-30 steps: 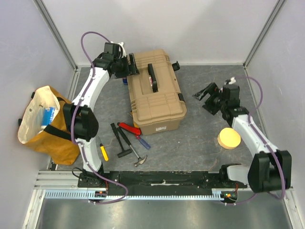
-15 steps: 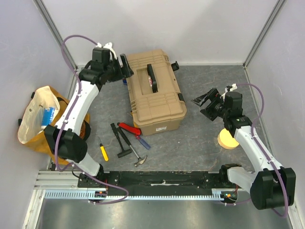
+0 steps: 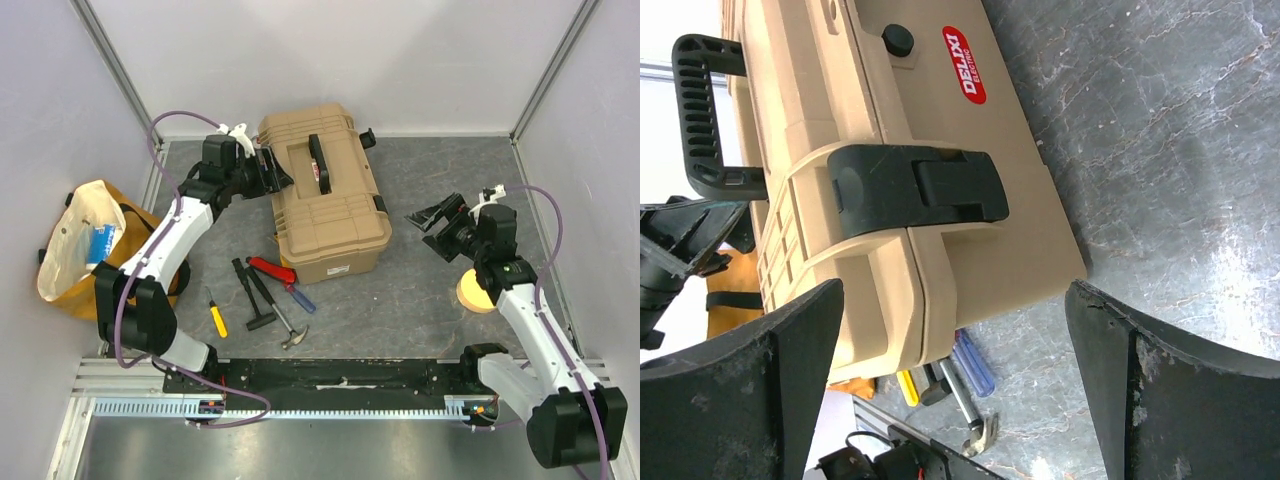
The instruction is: Pack the tool kit
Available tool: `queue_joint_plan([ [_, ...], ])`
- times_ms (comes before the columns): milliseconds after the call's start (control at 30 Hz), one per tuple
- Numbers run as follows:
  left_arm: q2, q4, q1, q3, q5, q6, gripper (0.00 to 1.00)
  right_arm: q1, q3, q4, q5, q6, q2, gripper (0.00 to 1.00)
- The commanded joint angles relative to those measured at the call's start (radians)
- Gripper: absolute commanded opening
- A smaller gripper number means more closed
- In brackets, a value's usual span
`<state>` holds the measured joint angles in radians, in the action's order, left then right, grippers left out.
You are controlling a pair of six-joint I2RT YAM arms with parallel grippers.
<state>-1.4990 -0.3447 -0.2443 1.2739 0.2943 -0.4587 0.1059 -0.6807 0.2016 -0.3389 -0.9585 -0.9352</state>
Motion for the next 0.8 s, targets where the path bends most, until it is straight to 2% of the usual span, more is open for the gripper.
queue_joint_plan([
  [0, -0.059, 0.115, -0.006, 0.041, 0.127, 0.052, 0.75, 0.005, 0.026, -0.004, 0.008, -0.037, 0.053, 0.98],
  [133, -0.154, 0.108, -0.007, 0.116, 0.170, 0.063, 0.65, 0.005, 0.039, -0.016, 0.009, -0.040, 0.055, 0.98],
  [300, -0.271, 0.107, -0.007, 0.232, 0.229, 0.063, 0.63, 0.005, 0.076, -0.076, 0.000, -0.080, 0.015, 0.98],
  [433, -0.343, 0.081, -0.007, 0.317, 0.233, 0.034, 0.62, 0.006, 0.159, -0.273, -0.014, -0.187, -0.033, 0.98],
  [600, -0.380, 0.069, -0.006, 0.380, 0.213, 0.029, 0.66, 0.008, 0.288, -0.589, -0.017, -0.443, -0.128, 0.98],
  [767, -0.406, 0.049, -0.009, 0.418, 0.194, -0.020, 0.66, 0.031, 0.316, -0.730, -0.017, -0.566, -0.206, 0.98],
])
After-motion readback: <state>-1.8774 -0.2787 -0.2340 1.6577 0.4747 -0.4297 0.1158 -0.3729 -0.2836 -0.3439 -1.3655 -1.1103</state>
